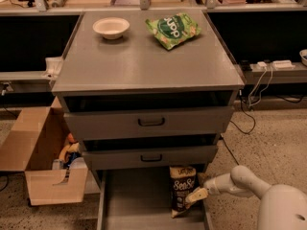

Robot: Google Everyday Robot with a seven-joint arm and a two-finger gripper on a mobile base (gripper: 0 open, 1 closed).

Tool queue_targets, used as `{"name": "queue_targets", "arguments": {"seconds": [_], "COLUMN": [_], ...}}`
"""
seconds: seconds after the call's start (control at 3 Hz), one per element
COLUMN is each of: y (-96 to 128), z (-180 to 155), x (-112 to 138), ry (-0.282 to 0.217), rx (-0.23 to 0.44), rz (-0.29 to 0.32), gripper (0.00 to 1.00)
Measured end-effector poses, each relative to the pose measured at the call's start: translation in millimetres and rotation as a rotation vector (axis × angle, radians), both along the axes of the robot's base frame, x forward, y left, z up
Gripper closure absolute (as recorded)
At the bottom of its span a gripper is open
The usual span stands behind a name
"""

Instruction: Pick brown chip bag from bottom drawer and place on counter

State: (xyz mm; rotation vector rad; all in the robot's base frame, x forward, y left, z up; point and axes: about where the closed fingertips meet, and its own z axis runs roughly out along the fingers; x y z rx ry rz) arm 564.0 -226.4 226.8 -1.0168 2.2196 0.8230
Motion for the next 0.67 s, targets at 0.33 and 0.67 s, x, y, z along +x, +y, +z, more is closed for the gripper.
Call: {"name": "queue_targets", "arguments": {"seconds": [0.33, 0.67], "y": [2.0, 4.3], "z": [-18.3, -20.7], "x": [5.3, 9.8], "ry": [0.031, 0.035], "rx": [0.035, 0.055], "rz": [0.001, 0.004], "gripper": [0.00, 0.23]}}
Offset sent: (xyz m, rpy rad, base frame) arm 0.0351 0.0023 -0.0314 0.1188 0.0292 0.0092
